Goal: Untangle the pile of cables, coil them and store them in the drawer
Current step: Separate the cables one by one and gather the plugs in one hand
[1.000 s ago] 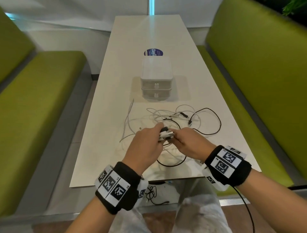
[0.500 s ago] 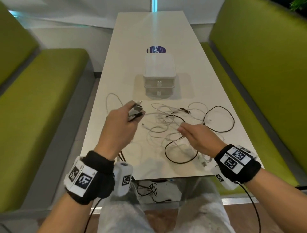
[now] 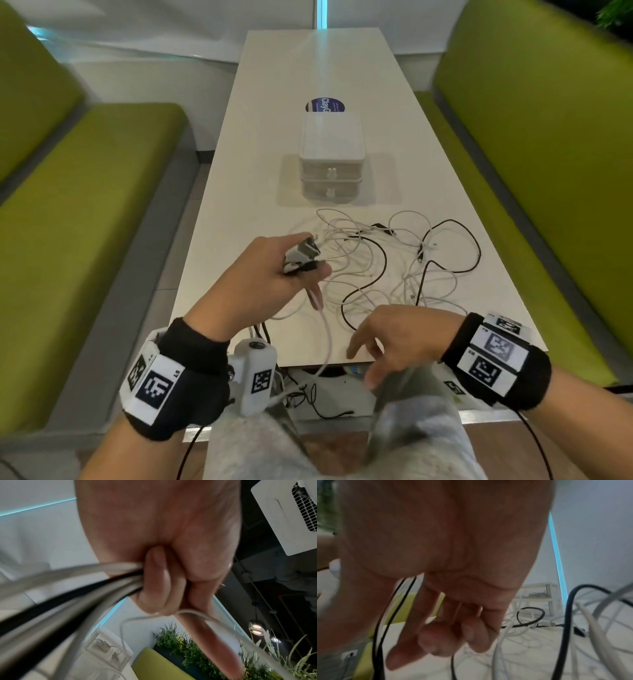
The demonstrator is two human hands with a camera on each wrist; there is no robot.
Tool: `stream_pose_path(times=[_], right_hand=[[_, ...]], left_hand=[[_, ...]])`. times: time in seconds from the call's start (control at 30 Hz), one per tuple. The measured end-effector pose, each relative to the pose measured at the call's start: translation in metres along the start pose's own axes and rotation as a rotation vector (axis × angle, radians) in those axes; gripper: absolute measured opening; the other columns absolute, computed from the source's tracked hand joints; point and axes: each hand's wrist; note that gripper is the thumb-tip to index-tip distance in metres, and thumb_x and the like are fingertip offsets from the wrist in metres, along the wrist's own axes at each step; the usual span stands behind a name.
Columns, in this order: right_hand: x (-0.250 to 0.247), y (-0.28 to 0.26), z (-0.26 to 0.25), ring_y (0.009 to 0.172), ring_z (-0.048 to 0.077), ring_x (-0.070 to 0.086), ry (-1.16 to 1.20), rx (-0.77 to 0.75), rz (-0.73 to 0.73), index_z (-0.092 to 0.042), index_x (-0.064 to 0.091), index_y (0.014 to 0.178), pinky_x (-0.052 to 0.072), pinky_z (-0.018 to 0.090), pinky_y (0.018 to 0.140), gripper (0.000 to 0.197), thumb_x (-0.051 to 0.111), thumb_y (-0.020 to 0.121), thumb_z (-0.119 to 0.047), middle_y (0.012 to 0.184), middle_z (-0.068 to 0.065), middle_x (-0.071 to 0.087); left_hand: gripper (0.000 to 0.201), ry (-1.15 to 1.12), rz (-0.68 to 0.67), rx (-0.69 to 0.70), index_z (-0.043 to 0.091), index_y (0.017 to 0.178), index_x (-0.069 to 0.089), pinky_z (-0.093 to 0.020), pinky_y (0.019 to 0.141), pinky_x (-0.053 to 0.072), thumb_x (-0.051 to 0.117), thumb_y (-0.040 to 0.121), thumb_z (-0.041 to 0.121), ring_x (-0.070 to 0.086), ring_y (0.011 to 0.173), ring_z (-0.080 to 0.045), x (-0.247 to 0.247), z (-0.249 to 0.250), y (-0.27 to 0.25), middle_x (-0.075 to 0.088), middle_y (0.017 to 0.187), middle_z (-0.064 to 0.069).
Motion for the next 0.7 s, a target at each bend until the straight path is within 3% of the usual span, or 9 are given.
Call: stream_pose_path(times=[0.1,0.2,0.27,0.33,0.4,0.47,0.53,0.6,0.7], right_hand=[[-0.007,0.001,0.006,0.085,0.010,0.055,-0.052,0.057,0.168,-0.031,0.064,0.120,0.044,0.026,0.076,0.028,0.061,0.092,-0.033,0.098,-0.007,0.064],[-0.018,0.002,0.006,0.073,0.000,0.049,-0.016,0.051,0.349,-0.033,0.063,0.117,0.036,0.021,0.066,0.022,0.052,0.097,-0.036,0.094,-0.013,0.063],[-0.023,0.004,0.005,0.067,-0.004,0.045,-0.014,0.043,0.399,-0.032,0.062,0.116,0.031,0.016,0.060,0.022,0.050,0.098,-0.037,0.089,-0.016,0.058],[-0.025,0.005,0.003,0.069,-0.001,0.047,-0.045,0.054,0.432,-0.030,0.063,0.114,0.033,0.018,0.061,0.022,0.049,0.098,-0.036,0.088,-0.015,0.061],[-0.025,0.006,0.000,0.075,0.006,0.050,-0.044,0.070,0.485,-0.028,0.063,0.114,0.041,0.025,0.068,0.023,0.050,0.097,-0.037,0.090,-0.011,0.064],[-0.024,0.010,-0.004,0.084,0.010,0.054,-0.005,0.088,0.569,-0.028,0.058,0.121,0.048,0.031,0.078,0.029,0.053,0.095,-0.040,0.099,-0.009,0.061],[-0.022,0.017,-0.009,0.099,0.014,0.057,0.004,0.104,0.576,-0.030,0.047,0.135,0.048,0.031,0.085,0.047,0.057,0.092,-0.046,0.117,-0.006,0.054],[-0.016,0.028,-0.014,0.114,0.017,0.051,-0.055,0.105,0.476,-0.032,0.034,0.145,0.046,0.031,0.091,0.065,0.062,0.088,-0.048,0.135,-0.002,0.043],[-0.003,0.043,-0.022,0.123,0.018,0.042,-0.140,0.016,0.412,-0.035,0.033,0.145,0.046,0.037,0.096,0.064,0.060,0.089,-0.048,0.140,0.000,0.037]], left_hand=[[0.016,0.031,-0.156,0.004,0.010,0.079,0.066,-0.010,0.061,0.035,0.066,0.091,0.021,0.057,0.062,0.008,0.001,0.000,-0.005,0.072,0.068,0.014],[0.014,-0.036,-0.178,0.033,0.011,0.081,0.070,-0.011,0.060,0.033,0.067,0.091,0.020,0.053,0.060,0.003,0.004,0.001,-0.009,0.068,0.067,0.019],[0.014,-0.064,-0.133,0.057,0.016,0.078,0.066,-0.011,0.064,0.035,0.064,0.092,0.020,0.057,0.066,0.002,0.004,0.000,-0.008,0.072,0.074,0.015],[0.018,-0.085,-0.044,0.057,0.016,0.077,0.067,-0.015,0.068,0.040,0.063,0.093,0.021,0.059,0.071,-0.002,0.003,-0.004,-0.007,0.071,0.074,0.014],[0.025,-0.101,0.064,0.066,0.015,0.072,0.064,-0.023,0.068,0.043,0.062,0.094,0.026,0.059,0.070,-0.009,0.002,-0.009,-0.005,0.066,0.068,0.013],[0.033,-0.119,0.162,0.084,0.019,0.067,0.055,-0.021,0.061,0.040,0.059,0.094,0.037,0.054,0.062,-0.009,0.003,-0.011,-0.004,0.058,0.061,0.011],[0.042,-0.154,0.223,0.074,0.017,0.066,0.044,-0.015,0.050,0.031,0.054,0.093,0.048,0.039,0.050,-0.003,0.005,-0.010,-0.004,0.044,0.053,0.013],[0.043,-0.257,0.237,0.059,0.017,0.066,0.040,-0.014,0.044,0.024,0.051,0.091,0.051,0.028,0.044,-0.003,0.007,-0.007,-0.003,0.032,0.052,0.015],[0.047,-0.354,0.253,0.062,0.012,0.066,0.036,-0.016,0.044,0.021,0.051,0.092,0.048,0.023,0.043,-0.004,0.010,-0.004,-0.003,0.026,0.054,0.012]])
Point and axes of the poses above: each hand's wrist, its own y-axis towards the middle knuckle, its own x-axis out of the palm, z = x × y
